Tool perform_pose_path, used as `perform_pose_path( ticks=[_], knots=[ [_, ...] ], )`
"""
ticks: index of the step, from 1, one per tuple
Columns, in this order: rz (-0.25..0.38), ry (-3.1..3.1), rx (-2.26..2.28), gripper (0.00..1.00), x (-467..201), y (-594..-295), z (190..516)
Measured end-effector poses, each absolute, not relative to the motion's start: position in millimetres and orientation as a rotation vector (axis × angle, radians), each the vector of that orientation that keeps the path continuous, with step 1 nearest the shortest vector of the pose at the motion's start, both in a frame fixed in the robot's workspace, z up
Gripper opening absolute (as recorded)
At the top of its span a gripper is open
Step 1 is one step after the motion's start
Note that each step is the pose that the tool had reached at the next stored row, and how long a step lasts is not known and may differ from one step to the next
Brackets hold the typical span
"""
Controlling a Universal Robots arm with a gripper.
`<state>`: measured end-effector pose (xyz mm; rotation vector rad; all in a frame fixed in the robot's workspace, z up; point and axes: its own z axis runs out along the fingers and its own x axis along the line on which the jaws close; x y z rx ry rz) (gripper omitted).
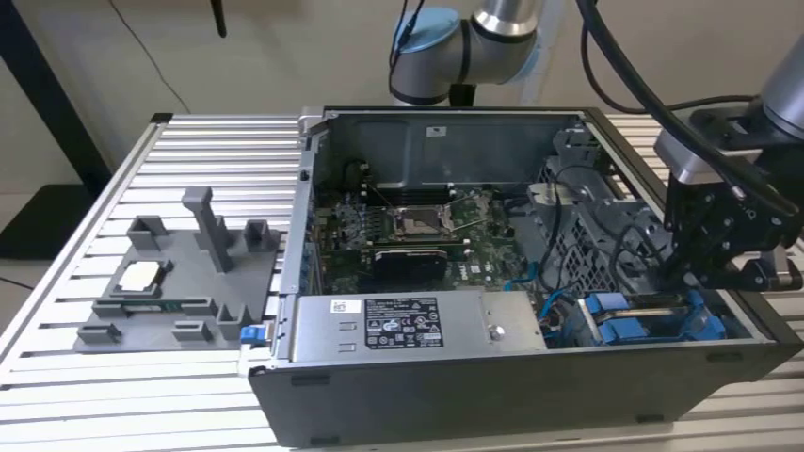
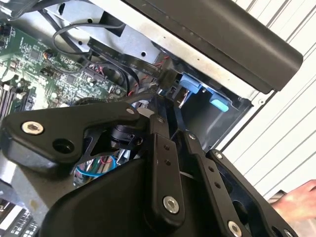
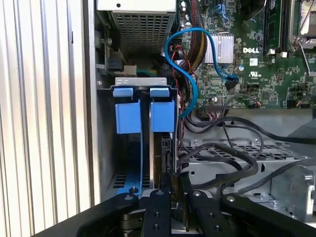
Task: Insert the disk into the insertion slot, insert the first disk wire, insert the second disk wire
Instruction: 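Insert the first disk wire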
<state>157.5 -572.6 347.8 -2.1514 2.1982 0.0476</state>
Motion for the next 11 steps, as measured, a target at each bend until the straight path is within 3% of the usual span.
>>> perform_pose_path(
  ticks=[11],
  knots=[
    [0.048, 2.198, -2.151, 0.19, 157.6, -573.7, 344.0]
  ],
)
